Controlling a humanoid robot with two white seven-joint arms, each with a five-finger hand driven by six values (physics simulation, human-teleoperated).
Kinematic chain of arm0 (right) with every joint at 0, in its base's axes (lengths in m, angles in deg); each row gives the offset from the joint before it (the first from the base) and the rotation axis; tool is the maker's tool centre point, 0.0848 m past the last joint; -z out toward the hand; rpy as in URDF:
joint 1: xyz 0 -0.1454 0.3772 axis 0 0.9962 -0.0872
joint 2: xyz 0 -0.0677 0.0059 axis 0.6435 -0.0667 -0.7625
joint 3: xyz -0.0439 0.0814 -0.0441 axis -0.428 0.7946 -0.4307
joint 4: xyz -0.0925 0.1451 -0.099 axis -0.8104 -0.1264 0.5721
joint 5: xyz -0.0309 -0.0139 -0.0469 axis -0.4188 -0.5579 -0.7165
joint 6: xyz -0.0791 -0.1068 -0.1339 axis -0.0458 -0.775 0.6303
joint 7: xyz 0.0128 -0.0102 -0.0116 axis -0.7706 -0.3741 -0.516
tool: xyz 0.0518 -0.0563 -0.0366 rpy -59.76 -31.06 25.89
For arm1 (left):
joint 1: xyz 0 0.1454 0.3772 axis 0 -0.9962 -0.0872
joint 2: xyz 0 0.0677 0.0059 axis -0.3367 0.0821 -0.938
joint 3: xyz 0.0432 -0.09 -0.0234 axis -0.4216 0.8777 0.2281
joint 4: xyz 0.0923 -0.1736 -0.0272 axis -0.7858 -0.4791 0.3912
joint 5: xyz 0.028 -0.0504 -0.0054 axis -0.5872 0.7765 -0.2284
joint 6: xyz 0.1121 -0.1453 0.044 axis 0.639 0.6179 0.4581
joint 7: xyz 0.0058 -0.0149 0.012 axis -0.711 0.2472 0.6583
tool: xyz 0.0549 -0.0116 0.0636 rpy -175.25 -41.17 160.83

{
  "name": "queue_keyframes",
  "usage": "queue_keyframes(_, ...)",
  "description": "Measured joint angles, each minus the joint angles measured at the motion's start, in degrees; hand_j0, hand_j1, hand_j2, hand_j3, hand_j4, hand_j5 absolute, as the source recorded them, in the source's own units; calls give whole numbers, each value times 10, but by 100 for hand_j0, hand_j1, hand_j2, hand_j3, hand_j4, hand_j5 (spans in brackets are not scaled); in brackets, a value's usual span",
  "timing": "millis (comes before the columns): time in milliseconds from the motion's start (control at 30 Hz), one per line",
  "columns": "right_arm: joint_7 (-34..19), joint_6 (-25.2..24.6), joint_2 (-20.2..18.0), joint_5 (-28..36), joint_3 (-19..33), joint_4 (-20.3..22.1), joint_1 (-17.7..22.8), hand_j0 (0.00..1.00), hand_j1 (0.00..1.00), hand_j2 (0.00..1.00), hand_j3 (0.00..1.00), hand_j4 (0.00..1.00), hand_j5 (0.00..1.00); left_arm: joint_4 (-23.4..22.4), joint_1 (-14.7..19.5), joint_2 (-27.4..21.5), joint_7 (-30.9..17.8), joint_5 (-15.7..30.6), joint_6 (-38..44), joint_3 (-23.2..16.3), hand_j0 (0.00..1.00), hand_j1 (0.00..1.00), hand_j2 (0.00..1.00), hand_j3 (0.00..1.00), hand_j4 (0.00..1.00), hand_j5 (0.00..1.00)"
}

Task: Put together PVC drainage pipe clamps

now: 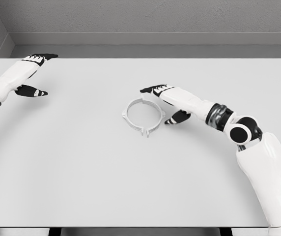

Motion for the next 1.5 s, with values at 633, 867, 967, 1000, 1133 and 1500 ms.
queue_keyframes(633, 1, 0, 14, -9, -4, -52, -26, 100, 100, 100, 100, 100, 100, 0, 0, 0, 0, 0, 0, 0, 100, 100, 100, 100, 100, 100)
queue_keyframes(867, 1, 1, 21, -11, -4, -73, -37, 100, 100, 100, 100, 100, 100, 0, 0, 0, 0, 0, 0, 1, 100, 100, 100, 100, 100, 100)
queue_keyframes(967, 1, 1, 22, -12, -4, -77, -38, 100, 100, 100, 100, 100, 100, 0, 0, 0, 0, 0, 0, 1, 100, 100, 100, 100, 100, 100)
queue_keyframes(1000, 1, 1, 23, -12, -4, -78, -38, 100, 100, 100, 100, 100, 100, 0, 0, 0, 0, 0, 0, 1, 100, 100, 100, 100, 100, 100)
queue_keyframes(1133, 1, 1, 23, -12, -4, -78, -38, 100, 100, 100, 100, 100, 100, 0, 0, 0, 0, 0, 0, 1, 100, 100, 100, 100, 100, 100)
queue_keyframes(1500, 1, 0, 36, -17, -6, -86, -48, 100, 100, 100, 100, 100, 100, 0, 1, 0, 0, 0, 0, 1, 100, 100, 100, 100, 100, 100)
